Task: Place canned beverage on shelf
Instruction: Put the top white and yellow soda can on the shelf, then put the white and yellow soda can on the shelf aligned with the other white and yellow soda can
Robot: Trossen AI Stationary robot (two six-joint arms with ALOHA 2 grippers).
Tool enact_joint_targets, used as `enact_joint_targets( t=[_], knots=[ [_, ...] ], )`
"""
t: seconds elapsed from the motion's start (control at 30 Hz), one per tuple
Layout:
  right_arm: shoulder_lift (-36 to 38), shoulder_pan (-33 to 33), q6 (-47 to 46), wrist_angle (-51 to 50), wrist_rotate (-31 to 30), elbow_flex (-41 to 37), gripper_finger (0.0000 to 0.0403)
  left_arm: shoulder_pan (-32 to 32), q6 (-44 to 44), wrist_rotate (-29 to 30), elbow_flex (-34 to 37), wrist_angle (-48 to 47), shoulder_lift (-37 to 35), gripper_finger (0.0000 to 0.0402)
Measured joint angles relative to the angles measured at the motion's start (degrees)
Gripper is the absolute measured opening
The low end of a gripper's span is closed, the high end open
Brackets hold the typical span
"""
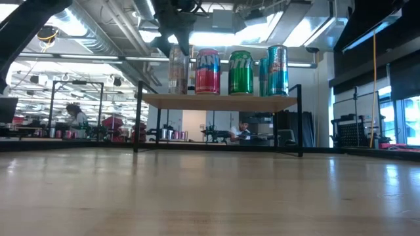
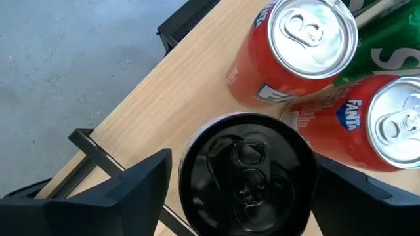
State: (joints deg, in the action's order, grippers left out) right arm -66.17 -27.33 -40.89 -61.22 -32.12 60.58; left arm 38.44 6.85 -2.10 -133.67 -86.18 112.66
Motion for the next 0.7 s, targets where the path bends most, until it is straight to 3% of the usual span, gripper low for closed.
enact_joint_targets(
  t=[0.37, 0.7],
  knots=[
    [0.0, 0.0, -0.8, -0.3, -0.4, 0.0, 0.0088, 0.0, -1.5, -0.1, -1.3, 1.3, -1.5, 0.0309],
    [0.0, 0.0, -0.8, 1.4, -0.4, 0.0, 0.0088, -2.8, -1.2, 2.4, -1.4, 4.2, -10.4, 0.0310]
  ],
)
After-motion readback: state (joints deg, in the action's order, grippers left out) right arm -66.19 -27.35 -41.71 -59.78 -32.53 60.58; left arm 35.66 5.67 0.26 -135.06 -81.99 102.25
